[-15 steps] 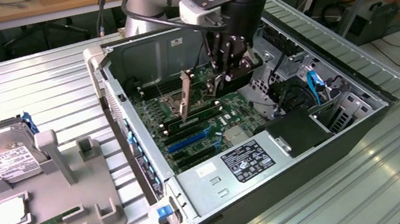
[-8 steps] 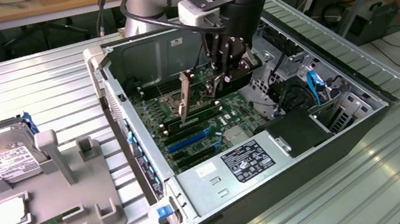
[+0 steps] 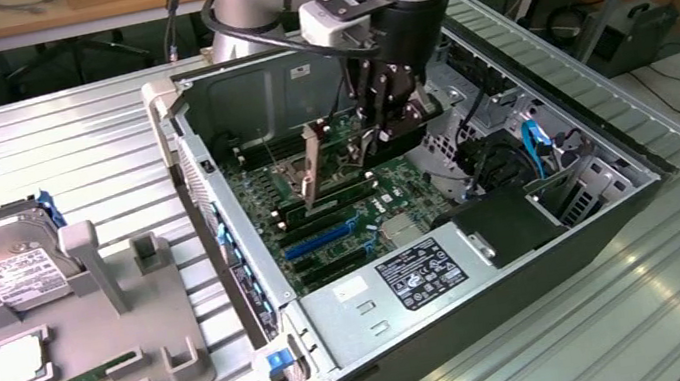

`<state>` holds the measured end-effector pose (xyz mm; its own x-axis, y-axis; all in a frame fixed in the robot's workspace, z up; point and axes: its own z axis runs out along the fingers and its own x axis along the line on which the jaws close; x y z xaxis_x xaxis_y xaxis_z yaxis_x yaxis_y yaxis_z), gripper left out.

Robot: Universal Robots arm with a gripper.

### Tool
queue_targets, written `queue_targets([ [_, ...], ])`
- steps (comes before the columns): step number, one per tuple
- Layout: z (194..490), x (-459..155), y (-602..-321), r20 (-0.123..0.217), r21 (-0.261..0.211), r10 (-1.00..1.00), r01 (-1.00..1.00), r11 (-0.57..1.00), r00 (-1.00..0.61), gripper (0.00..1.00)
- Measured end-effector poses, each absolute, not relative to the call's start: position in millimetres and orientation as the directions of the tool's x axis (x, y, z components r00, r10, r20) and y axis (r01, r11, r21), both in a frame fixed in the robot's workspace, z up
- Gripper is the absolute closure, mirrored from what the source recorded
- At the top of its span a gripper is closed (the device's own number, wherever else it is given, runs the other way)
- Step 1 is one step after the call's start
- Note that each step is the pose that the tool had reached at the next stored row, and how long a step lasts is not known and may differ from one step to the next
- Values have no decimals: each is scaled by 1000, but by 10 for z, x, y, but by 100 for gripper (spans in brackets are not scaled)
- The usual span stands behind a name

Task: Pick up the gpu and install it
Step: 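Insert the gpu into the slot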

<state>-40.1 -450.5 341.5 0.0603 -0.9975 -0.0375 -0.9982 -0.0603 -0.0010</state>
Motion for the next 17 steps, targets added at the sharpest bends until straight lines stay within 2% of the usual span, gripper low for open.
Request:
queue_targets([
  [17,3399,-462,-4505,-38,-1,-997,-998,-60,60,74],
])
